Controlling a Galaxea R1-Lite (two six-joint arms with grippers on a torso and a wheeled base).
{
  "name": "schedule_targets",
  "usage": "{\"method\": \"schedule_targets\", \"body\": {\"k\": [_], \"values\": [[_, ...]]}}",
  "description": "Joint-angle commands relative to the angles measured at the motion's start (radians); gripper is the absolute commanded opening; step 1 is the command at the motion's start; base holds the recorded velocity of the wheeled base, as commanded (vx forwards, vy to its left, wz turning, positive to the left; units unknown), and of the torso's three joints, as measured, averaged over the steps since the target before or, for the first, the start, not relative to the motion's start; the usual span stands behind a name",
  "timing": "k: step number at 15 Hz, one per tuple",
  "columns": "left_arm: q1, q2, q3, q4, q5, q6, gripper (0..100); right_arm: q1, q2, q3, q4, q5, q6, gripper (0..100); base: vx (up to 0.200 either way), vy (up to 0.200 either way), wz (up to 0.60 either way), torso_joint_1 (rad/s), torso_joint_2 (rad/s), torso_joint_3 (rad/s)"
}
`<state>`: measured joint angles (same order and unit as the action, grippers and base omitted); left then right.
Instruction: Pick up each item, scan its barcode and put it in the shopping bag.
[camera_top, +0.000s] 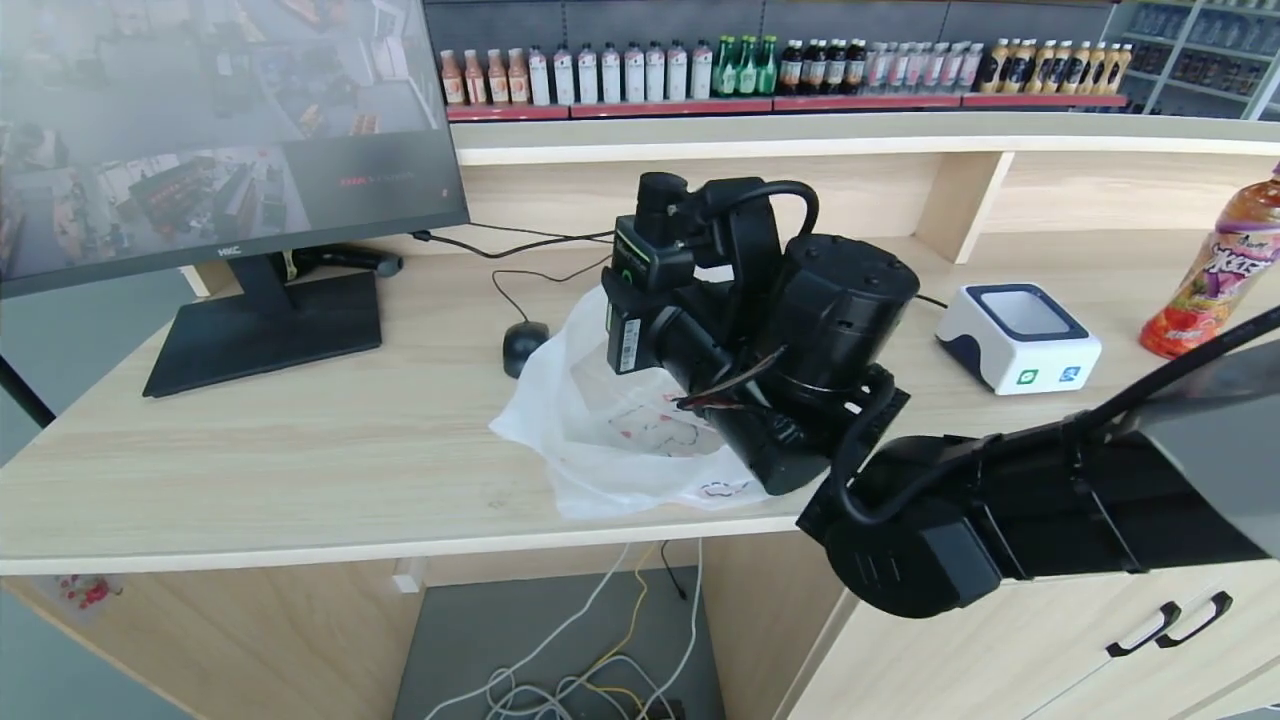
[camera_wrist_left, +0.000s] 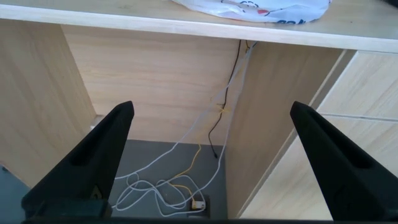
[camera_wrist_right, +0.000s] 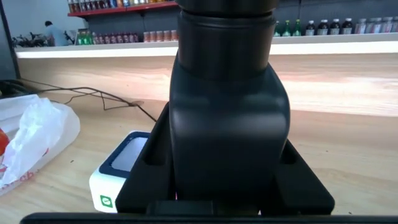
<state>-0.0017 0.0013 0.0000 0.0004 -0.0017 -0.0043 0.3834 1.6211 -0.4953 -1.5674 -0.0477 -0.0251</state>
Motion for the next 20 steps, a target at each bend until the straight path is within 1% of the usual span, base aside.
{"method": "schedule_targets", "body": {"k": [1,7,9,11,12,13,15,17,20], "values": [[0.0,0.0,0.0,0.0,0.0,0.0,100,0.0,-0.017,0.009,-0.002,0.0,-0.001,0,0.0,0.2,0.0,-0.007,0.0,0.002],[0.0,0.0,0.0,0.0,0.0,0.003,100,0.0,-0.038,0.034,-0.002,0.0,0.001,0,0.0,0.2,0.0,0.002,0.0,0.005],[0.0,0.0,0.0,0.0,0.0,0.001,100,0.002,-0.032,0.026,0.0,0.003,0.011,0,0.0,0.0,0.0,0.0,0.0,0.0],[0.0,0.0,0.0,0.0,0.0,0.003,100,0.011,-0.013,0.026,0.0,-0.001,0.083,0,0.0,0.0,0.0,0.0,0.0,0.0],[0.0,0.0,0.0,0.0,0.0,0.003,100,0.009,-0.01,0.014,0.007,0.0,0.099,0,0.0,0.0,0.0,0.0,0.0,0.0],[0.0,0.0,0.0,0.0,0.0,0.001,100,0.008,-0.001,-0.032,0.033,0.002,0.14,0,0.0,0.0,0.0,0.0,0.0,0.0],[0.0,0.0,0.0,0.0,0.0,0.003,100,0.005,0.022,-0.08,0.076,-0.001,0.214,0,0.0,0.0,0.0,0.0,0.0,0.0],[0.0,0.0,0.0,0.0,0.0,0.003,100,-0.015,0.083,-0.126,0.079,-0.003,0.323,0,0.0,0.0,0.0,0.0,0.0,0.0],[0.0,0.0,0.0,0.0,0.0,0.003,100,-0.015,0.181,-0.255,0.084,-0.008,0.421,0,0.0,0.0,0.0,0.0,0.0,0.0]]}}
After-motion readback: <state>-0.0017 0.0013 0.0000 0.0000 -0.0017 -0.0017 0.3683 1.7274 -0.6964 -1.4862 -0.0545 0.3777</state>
